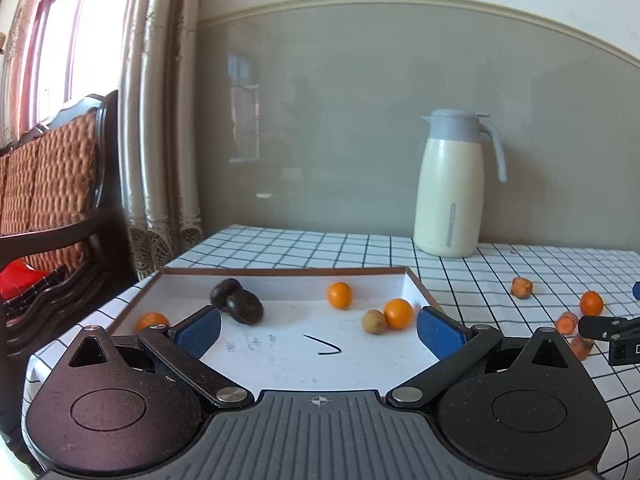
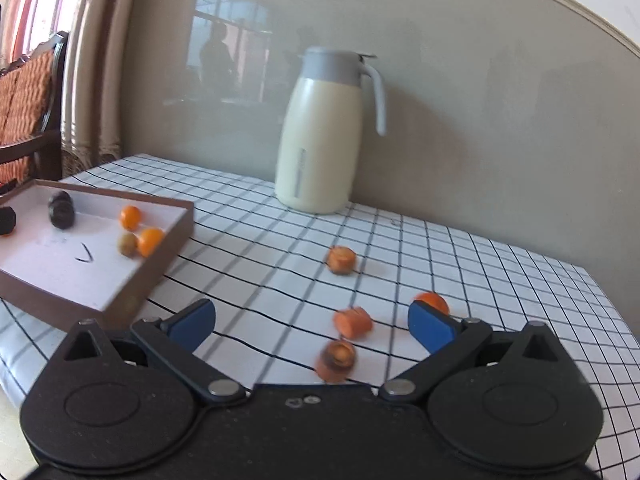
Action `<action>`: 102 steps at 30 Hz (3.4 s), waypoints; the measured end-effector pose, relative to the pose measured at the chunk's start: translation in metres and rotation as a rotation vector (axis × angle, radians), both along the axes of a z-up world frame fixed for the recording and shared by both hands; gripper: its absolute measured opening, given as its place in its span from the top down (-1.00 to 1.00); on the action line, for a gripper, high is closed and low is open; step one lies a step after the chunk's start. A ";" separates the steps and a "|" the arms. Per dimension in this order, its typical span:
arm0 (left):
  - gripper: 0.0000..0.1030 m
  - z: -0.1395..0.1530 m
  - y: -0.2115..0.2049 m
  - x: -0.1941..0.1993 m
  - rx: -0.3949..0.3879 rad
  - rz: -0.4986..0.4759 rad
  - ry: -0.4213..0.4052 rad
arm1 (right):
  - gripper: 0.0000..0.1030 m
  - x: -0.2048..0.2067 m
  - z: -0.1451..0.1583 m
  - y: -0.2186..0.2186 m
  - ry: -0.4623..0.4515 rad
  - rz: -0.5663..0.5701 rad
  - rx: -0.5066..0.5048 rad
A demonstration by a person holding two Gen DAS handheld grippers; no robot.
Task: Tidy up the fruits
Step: 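Move both grippers back toward the carrot pieces on the table, then close the left gripper on a carrot chunk while the right gripper closes on a carrot slice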
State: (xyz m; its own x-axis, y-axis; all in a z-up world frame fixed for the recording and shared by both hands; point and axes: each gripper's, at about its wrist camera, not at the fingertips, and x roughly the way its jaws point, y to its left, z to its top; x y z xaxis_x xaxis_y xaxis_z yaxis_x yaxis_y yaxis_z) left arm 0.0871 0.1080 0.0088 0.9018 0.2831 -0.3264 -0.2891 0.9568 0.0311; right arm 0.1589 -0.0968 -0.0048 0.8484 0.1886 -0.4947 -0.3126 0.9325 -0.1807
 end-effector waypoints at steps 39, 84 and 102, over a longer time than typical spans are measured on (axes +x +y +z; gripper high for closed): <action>-1.00 -0.022 -0.107 0.076 0.005 -0.240 0.053 | -0.89 0.039 -0.042 -0.104 0.102 -0.235 -0.053; -0.52 -0.068 -0.211 0.186 -0.030 -0.455 0.293 | 0.13 0.077 -0.047 -0.119 0.168 -0.166 0.054; 0.33 -0.067 -0.228 0.184 0.002 -0.473 0.284 | 0.62 0.075 -0.047 -0.117 0.177 -0.161 0.067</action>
